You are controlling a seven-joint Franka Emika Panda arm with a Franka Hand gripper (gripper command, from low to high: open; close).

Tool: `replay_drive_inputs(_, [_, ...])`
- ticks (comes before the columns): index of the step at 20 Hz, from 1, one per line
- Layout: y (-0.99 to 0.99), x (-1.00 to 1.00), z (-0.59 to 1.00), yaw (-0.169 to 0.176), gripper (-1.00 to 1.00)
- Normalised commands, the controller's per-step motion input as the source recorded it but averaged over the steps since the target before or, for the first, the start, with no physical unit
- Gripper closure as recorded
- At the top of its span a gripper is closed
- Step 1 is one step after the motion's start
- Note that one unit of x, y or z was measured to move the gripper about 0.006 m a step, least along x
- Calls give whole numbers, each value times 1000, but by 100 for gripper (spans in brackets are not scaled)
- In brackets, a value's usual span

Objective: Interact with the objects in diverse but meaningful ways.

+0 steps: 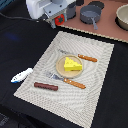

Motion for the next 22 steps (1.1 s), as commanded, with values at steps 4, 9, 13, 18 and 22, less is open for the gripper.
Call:
replay_drive_inputs(4, [216,776,-4,-54,100])
replay_drive_inputs(9, [225,703,-40,-58,100])
replay_drive_inputs(13, [209,634,-86,-54,100])
replay_drive_inputs(18, [228,649,-41,-48,100])
replay_drive_inputs(22, [246,665,-11,-45,100])
